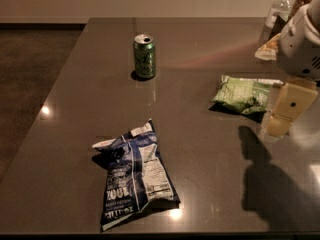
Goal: Move blue chip bag near green can
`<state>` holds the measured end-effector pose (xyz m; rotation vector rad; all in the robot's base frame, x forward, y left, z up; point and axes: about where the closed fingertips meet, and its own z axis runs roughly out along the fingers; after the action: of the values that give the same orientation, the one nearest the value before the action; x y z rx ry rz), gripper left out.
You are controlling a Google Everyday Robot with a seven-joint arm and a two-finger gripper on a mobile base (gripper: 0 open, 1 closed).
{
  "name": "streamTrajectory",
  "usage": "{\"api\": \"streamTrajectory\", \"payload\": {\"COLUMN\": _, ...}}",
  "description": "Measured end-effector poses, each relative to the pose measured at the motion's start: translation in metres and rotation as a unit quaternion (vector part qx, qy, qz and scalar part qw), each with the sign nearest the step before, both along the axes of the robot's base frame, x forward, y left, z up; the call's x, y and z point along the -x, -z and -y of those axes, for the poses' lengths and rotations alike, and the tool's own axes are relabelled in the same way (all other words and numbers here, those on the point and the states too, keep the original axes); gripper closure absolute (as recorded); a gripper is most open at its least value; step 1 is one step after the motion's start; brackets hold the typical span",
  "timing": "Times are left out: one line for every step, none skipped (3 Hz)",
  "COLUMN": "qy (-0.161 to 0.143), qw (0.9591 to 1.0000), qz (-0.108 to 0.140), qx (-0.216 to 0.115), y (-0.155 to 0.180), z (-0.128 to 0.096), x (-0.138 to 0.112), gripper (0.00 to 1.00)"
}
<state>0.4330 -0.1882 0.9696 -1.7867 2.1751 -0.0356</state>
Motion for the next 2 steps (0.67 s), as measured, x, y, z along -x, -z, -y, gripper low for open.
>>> {"api": "streamTrajectory", "payload": {"qy": -0.047, "qw": 0.9988, "qz": -0.014, "qx": -0.01, "y": 0.016, "z": -0.041, "x": 0.01, "gripper": 0.0}}
{"api": "streamTrajectory", "payload": {"qy": -0.088, "qw": 0.9954, "qz": -0.03, "qx": -0.022, "y": 0.038, "z": -0.081, "x": 0.021, "gripper": 0.0}}
